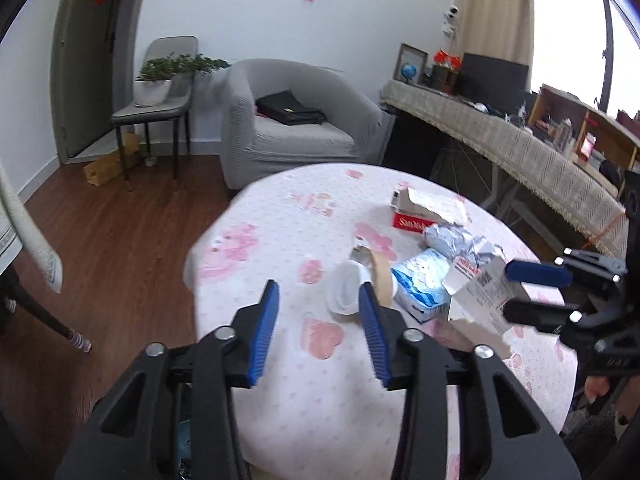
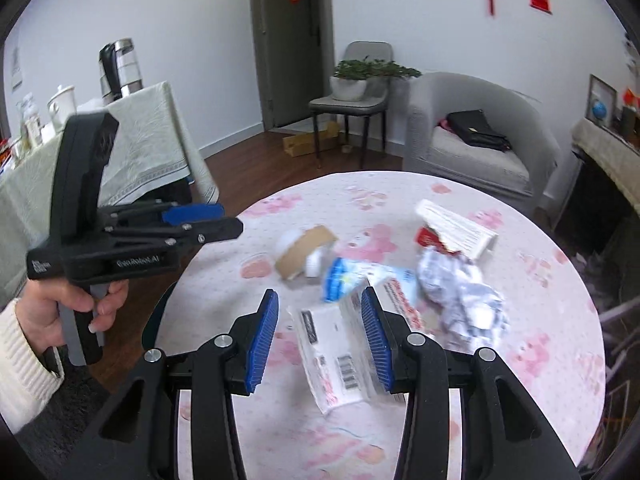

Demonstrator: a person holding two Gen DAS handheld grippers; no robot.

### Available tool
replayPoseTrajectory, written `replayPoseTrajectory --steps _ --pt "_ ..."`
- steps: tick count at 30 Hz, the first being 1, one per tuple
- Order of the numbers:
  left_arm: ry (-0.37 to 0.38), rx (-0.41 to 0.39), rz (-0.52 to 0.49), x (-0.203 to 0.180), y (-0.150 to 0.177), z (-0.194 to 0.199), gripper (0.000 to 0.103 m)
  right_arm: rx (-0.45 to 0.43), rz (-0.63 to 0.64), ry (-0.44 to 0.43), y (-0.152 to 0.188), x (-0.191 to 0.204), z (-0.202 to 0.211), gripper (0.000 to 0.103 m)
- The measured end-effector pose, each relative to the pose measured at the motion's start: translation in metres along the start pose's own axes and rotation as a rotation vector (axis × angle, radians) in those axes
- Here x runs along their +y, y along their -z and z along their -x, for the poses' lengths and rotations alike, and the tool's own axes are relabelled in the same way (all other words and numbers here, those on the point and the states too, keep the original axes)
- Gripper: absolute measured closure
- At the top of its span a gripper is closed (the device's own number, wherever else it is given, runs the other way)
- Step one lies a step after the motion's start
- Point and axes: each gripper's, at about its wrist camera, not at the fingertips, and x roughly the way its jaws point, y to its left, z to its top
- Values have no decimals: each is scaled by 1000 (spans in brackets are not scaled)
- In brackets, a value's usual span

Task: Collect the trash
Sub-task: 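Move the right tool back to the table and grasp the white SanDisk packaging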

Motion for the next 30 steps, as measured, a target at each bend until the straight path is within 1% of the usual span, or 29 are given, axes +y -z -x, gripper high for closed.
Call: replayPoseTrajectory --steps 5,11,15,16,18,22,26,28,30 --pt "30 34 -19 -8 3 -19 64 -30 -22 -18 -1 -9 4 59" --pt "56 48 24 -6 2 -33 65 -19 -17 -14 4 -15 8 59" --pt "92 47 52 -5 1 -37 71 -12 -20 -16 8 -19 10 59" --pt "99 49 59 -5 0 -38 75 -10 -22 -17 8 -19 10 59" --pt "104 52 71 -5 0 -39 79 -6 -26 -18 10 -21 11 59" --pt "137 55 90 -5 1 -41 88 0 -41 -28 12 -24 11 59" --pt "173 72 78 -9 2 -43 92 4 -56 -40 12 -28 11 59" --pt "172 75 65 -12 3 -43 98 4 -56 -40 11 -28 11 59" --pt "166 83 56 -14 5 -44 100 7 -55 -43 11 -26 10 59"
